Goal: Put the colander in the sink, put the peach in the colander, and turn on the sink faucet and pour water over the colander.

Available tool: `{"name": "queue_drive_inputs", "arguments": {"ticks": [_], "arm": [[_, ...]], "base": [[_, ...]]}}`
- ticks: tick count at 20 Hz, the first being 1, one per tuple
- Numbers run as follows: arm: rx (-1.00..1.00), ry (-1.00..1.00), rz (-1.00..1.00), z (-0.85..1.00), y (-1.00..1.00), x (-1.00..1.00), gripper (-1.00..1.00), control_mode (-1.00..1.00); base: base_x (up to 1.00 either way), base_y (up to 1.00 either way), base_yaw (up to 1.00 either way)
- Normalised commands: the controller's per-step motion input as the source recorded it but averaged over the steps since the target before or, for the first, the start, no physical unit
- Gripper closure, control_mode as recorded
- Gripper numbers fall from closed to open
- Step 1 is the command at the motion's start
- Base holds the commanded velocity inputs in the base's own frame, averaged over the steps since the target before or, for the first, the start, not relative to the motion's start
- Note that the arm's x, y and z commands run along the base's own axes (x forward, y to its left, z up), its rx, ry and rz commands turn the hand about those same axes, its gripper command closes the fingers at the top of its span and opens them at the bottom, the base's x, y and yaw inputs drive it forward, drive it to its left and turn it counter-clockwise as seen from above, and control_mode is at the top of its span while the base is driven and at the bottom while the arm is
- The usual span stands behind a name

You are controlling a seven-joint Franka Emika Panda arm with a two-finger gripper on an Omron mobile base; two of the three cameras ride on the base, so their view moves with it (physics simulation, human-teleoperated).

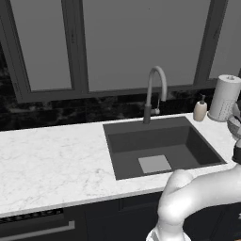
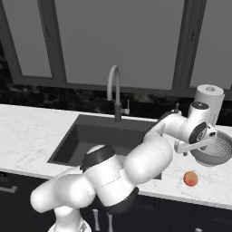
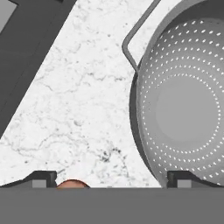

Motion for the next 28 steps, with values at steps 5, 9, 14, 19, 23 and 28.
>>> {"name": "queue_drive_inputs", "arguments": {"ticks": [5, 9, 14, 19, 23, 28], "arm": [[0.0, 0.0, 0.03, -0.21, -0.19, 0.17, -1.0, -1.0], [0.0, 0.0, 0.04, -0.18, -0.18, 0.14, -1.0, -1.0], [-0.03, 0.0, 0.04, -0.23, -0.07, 0.18, -1.0, -1.0], [-0.05, 0.0, 0.03, -0.26, -0.02, 0.17, -1.0, -1.0], [-0.06, 0.0, 0.03, -0.28, 0.0, 0.0, 1.0, -1.0], [-0.04, 0.0, 0.02, -0.29, 0.0, 0.0, 1.0, -1.0]], "base": [[0.0, 0.0, 0.0], [0.0, 0.0, 0.0], [0.0, 0.0, 0.0], [0.0, 0.0, 0.0], [0.0, 0.0, 0.0], [0.0, 0.0, 0.0]]}}
